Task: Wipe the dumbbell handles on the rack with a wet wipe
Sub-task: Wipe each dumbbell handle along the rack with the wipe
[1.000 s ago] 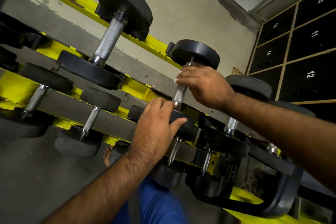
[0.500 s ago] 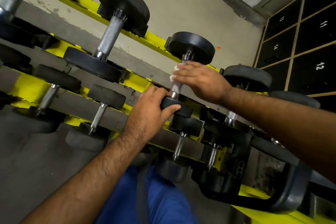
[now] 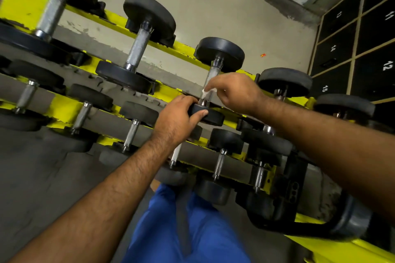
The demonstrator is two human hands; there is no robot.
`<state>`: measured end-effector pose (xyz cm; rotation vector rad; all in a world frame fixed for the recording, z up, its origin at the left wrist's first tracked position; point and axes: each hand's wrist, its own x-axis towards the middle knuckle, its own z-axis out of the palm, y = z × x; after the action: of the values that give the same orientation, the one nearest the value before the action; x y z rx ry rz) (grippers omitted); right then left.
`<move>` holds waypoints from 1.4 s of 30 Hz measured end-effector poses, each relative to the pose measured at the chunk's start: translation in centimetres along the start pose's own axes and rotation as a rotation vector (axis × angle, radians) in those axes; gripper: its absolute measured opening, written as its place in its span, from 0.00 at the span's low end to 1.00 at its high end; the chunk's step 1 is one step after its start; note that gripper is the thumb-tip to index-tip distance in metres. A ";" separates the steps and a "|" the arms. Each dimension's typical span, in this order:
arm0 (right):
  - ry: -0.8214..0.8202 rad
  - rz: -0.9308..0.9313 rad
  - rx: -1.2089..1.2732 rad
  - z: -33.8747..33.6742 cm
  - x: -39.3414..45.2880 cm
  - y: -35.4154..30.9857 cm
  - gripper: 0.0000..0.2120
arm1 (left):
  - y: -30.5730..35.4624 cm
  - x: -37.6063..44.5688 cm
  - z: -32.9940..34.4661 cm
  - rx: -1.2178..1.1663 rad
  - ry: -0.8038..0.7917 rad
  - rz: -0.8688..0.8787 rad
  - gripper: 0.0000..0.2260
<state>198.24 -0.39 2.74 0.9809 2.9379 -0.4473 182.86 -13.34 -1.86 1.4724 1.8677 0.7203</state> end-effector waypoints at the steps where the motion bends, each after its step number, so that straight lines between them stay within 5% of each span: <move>1: 0.030 0.093 0.064 -0.1 -0.4 0.1 0.20 | 0.3 -0.1 0.0 0.038 0.003 -0.001 0.16; 15: 0.002 0.334 0.422 -3.5 -9.6 2.7 0.18 | 8.4 -3.3 2.4 0.336 0.102 0.009 0.13; 24: 0.080 0.270 0.571 -4.4 -16.5 8.1 0.19 | 15.4 -5.5 9.2 0.315 0.062 -0.091 0.18; 34: 0.184 0.431 0.564 -2.1 -20.2 12.6 0.16 | 19.6 -6.5 16.7 0.272 0.022 -0.052 0.24; 42: 0.433 0.131 0.375 0.6 -19.0 15.0 0.18 | 19.1 -6.4 20.1 0.298 0.130 -0.126 0.25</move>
<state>222.33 -0.23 0.08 1.4687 3.1959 -0.9109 211.16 -14.75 0.63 1.4984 2.2218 0.5037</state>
